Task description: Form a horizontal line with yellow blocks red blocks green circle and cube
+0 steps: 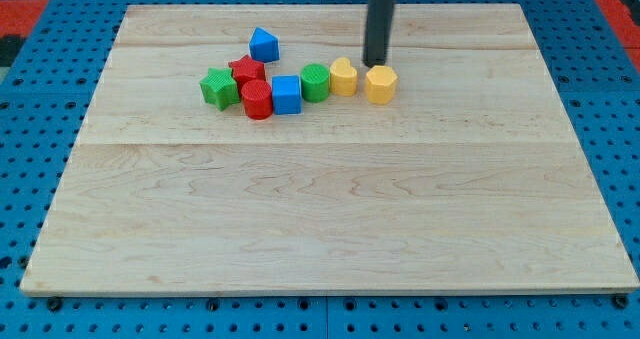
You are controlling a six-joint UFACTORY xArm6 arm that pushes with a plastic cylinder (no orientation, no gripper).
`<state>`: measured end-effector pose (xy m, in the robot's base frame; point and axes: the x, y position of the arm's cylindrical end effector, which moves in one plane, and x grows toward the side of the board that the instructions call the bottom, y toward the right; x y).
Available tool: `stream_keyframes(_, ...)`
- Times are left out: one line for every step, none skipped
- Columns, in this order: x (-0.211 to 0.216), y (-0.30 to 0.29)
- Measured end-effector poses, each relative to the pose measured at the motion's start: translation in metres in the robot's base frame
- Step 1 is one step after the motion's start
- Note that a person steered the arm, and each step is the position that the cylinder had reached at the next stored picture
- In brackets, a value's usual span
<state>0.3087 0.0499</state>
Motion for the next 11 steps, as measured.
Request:
stream_keyframes(0.002,-0.020)
stream_keyframes(0.010,-0.023)
stream_keyframes(0.006,-0.022)
stream_keyframes(-0.017,-0.036)
stream_keyframes(-0.038,-0.019)
stream_keyframes(-0.023,0.025)
stream_keyframes(-0.060,0.103)
stream_keyframes(0.013,0.183)
stream_keyframes(0.093,0.137)
stream_keyframes(0.114,0.044)
stream_keyframes(0.111,-0.038)
